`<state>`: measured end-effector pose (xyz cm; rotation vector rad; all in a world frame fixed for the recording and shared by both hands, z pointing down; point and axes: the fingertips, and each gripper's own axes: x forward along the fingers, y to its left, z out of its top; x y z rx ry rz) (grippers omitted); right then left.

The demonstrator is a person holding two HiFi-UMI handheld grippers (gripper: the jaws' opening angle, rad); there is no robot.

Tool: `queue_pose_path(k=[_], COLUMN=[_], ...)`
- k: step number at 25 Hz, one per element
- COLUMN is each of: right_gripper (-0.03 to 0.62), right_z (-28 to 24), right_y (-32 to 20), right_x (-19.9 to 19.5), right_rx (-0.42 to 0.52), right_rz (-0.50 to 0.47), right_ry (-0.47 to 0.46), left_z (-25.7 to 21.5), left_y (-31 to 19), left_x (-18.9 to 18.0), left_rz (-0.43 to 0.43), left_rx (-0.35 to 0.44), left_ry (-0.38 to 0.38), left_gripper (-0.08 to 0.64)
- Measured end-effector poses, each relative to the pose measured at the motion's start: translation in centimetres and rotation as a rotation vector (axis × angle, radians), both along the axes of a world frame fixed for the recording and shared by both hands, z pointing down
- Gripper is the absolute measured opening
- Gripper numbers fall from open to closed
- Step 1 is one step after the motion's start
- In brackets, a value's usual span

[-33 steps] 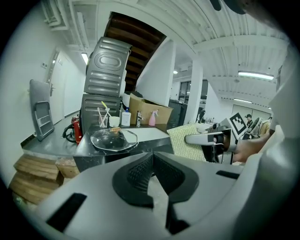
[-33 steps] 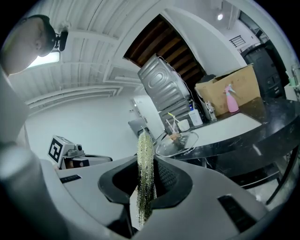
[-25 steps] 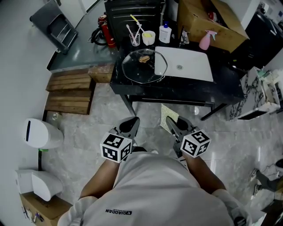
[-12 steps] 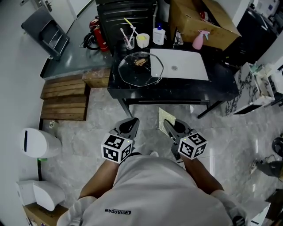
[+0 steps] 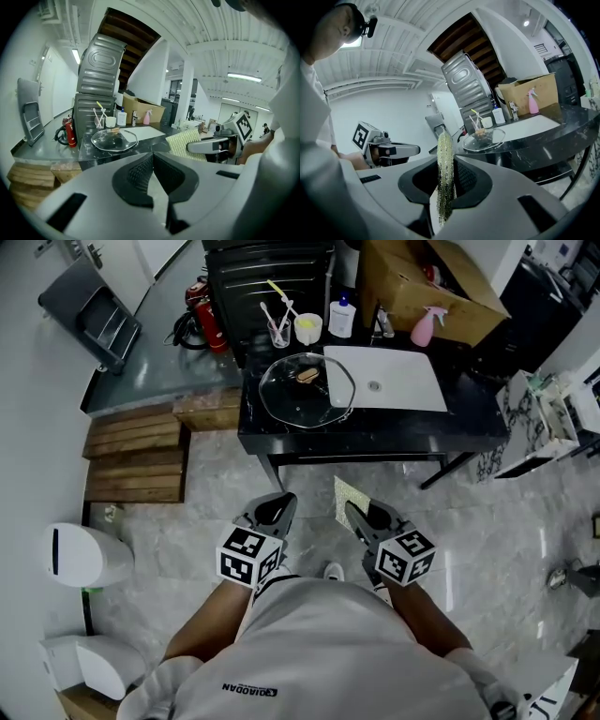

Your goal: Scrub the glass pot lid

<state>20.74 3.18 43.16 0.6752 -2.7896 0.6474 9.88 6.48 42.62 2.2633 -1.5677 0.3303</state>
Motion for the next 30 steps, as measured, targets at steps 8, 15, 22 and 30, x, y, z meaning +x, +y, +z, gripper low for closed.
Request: queue_pose_path(k=[8,15,22,30], right_gripper=[0.081,0.081,0.081,0.081], right_z=[0.1,0.2,0.2,0.0], right_y=[0.4,0.4,0.6,0.9], right_x=[-1.6,-2.1,-2.3,-2.2], right_rx=[-0.006,-0.002,0.001,0.006], right_rz=[0.009,0.013,0.015,0.022], right_ry=[0.016,0.023,0.020,0.023], left_z=[0.4,0.2,0.0,-0.4], left_y=[0.5,0.4,0.4,0.4], left_x=[-1.8,-2.5,-2.5,-2.7], left_rz=[-0.002,-0.003,0.001,0.000], left_rx=[-0.003,0.001,0.008,0.018], left_ry=[0.018,0.016,0.018,0.021], left_gripper=[0.017,0.017,0.017,0.017])
